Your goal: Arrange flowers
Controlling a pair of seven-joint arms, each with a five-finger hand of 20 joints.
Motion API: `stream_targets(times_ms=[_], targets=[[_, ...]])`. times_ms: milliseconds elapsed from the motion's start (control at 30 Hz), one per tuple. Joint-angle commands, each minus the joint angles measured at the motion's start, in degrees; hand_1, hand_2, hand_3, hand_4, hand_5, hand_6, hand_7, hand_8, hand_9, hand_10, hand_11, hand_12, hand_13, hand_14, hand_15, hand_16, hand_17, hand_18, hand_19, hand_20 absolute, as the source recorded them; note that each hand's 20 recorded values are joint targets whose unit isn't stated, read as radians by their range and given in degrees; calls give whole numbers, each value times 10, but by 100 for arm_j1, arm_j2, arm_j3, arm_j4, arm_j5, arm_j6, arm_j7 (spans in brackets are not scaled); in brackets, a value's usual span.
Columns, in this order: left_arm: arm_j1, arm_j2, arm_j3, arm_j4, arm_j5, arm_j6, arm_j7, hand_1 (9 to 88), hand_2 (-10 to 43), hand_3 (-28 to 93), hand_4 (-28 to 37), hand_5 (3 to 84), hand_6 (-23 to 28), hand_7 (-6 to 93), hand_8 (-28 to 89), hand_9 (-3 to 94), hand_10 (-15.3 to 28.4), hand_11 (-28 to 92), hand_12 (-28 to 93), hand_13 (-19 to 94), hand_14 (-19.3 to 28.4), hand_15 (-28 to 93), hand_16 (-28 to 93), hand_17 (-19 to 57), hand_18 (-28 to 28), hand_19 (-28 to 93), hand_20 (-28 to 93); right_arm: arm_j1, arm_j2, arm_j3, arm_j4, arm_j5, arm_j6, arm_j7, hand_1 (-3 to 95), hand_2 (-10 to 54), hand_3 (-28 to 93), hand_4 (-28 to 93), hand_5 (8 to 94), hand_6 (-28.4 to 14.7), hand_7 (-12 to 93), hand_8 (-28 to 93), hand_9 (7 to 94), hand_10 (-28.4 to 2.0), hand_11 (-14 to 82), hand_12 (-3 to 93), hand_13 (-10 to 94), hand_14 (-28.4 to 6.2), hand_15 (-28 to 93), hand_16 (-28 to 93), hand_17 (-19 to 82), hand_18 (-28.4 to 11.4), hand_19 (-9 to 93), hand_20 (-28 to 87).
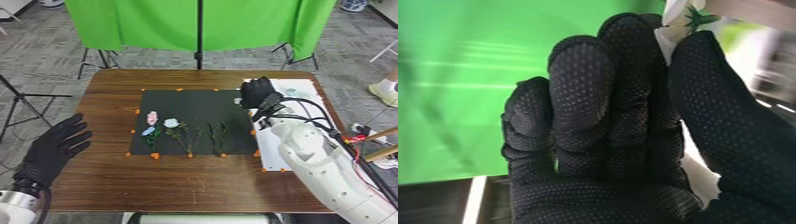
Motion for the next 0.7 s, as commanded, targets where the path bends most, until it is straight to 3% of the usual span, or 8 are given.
stream_targets(times_ms=[33, 533, 700], targets=[[-100, 12, 89, 70, 2, -57, -116, 265, -5, 718, -275, 284, 28, 234, -132, 203, 101, 291, 125, 150, 129, 443, -34, -99, 195, 467, 93, 277, -951, -661, 127, -187, -37, -281, 455, -95, 851, -283, 771, 15, 410, -136, 899, -33, 243, 417, 804, -24, 559, 309, 356, -175, 847, 404], [-78, -5, 91, 78, 2, -54, -113, 264, -6, 718, -275, 284, 28, 235, -132, 203, 101, 292, 125, 151, 129, 443, -35, -99, 196, 467, 93, 339, -1298, -892, 718, -536, 246, -210, 458, -95, 843, -283, 768, 14, 417, -142, 894, -36, 252, 423, 797, -26, 571, 305, 354, -173, 847, 411], [-97, -12, 103, 88, -5, -43, -122, 264, -6, 719, -274, 284, 28, 235, -132, 203, 100, 292, 125, 151, 129, 444, -34, -99, 195, 467, 93, 273, -1376, -797, 724, -557, 102, -287, 463, -95, 837, -283, 764, 14, 418, -145, 888, -34, 251, 425, 790, -24, 576, 309, 350, -172, 846, 412]])
